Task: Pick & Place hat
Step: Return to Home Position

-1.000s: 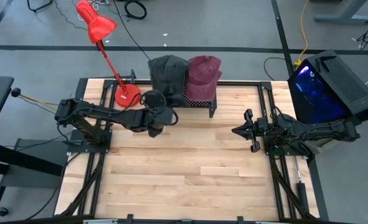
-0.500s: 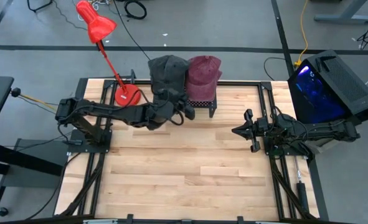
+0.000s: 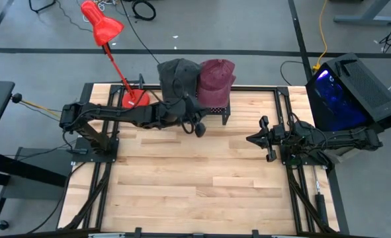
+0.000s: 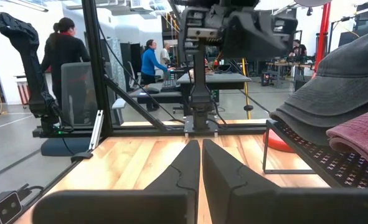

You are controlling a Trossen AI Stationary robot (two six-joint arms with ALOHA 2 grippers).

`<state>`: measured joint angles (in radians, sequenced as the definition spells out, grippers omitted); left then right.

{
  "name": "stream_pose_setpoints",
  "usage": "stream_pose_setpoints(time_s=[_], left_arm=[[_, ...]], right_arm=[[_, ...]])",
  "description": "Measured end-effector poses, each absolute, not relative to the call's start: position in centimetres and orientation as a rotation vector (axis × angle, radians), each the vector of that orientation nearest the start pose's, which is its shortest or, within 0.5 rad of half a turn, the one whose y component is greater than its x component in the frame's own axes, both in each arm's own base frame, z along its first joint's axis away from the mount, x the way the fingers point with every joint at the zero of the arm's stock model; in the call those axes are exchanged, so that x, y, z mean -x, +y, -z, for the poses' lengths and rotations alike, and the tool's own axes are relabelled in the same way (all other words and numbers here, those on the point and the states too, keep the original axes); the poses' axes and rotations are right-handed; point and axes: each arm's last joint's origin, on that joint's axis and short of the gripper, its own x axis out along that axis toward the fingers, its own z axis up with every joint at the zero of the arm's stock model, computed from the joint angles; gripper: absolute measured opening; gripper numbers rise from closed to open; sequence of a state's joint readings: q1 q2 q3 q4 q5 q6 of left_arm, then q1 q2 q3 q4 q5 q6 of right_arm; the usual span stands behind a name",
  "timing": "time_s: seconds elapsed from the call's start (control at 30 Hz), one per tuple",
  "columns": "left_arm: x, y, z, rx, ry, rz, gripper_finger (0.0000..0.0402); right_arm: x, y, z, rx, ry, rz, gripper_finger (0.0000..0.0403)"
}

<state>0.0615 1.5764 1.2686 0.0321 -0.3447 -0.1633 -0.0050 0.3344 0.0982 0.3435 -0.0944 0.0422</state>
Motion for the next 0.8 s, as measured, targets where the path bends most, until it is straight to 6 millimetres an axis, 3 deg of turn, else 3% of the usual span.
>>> stream_pose_setpoints(time_s=[0.3,0.53,0.8], left_arm=[[-36.2,4.6,-32.0,0.145,0.299,-0.317,0.0002],[-36.2,3.9,-31.8,0.155,0.292,-0.251,0.0001],[-33.2,2.6,-29.0,0.217,0.178,-0.237,0.0001]], right_arm=[[-11.9,0.2,-20.2,-0.037,-0.105,-0.091,0.0023],[-11.9,0.2,-20.2,-0.036,-0.105,-0.091,0.0023],[-11.9,0.2,-20.1,-0.037,-0.104,-0.092,0.0023]])
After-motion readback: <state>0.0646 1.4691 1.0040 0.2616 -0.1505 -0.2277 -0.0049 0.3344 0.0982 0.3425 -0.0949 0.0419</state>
